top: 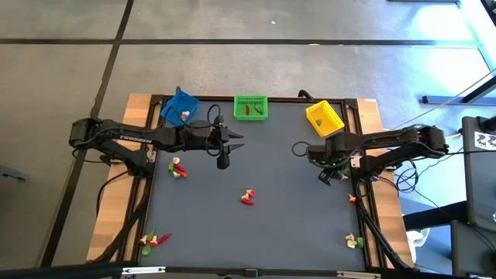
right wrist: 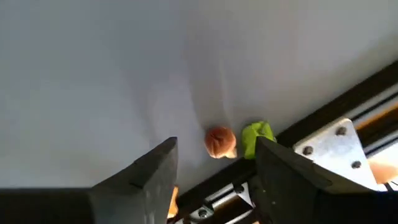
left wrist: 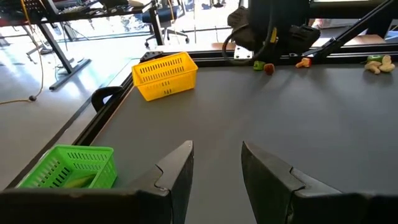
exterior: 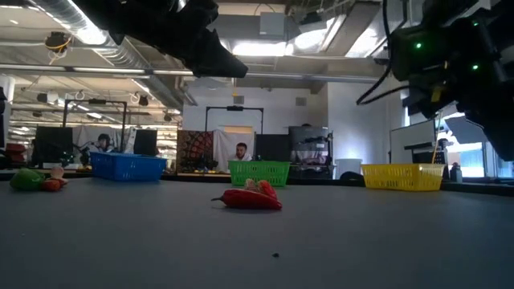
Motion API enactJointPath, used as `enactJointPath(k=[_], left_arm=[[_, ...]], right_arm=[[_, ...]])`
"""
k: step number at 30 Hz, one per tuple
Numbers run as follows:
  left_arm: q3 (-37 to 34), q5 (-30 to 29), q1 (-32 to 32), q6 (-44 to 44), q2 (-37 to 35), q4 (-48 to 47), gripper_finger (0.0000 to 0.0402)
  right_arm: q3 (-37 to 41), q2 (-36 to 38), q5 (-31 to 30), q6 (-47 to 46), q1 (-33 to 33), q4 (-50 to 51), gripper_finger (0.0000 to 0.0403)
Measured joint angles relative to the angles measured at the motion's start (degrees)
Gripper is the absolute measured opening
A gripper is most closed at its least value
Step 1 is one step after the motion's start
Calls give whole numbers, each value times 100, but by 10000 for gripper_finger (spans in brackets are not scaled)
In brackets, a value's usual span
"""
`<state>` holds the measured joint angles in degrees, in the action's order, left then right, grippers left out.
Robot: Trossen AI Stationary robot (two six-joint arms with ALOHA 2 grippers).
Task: Sort produce into baskets
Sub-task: Put the brown mushroom into the blue bin
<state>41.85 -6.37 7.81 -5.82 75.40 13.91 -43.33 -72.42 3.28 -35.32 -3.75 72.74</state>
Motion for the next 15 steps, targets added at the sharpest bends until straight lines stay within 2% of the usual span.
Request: enactJointPath(k=[5,15], left_arm=[[0,0,-2,6,0,0,131],[0,0,-1,9,0,0,131]], right_arm=[[-2,-406,40,119,0,11,223],[-2,-1477,570,563,0,89,185]])
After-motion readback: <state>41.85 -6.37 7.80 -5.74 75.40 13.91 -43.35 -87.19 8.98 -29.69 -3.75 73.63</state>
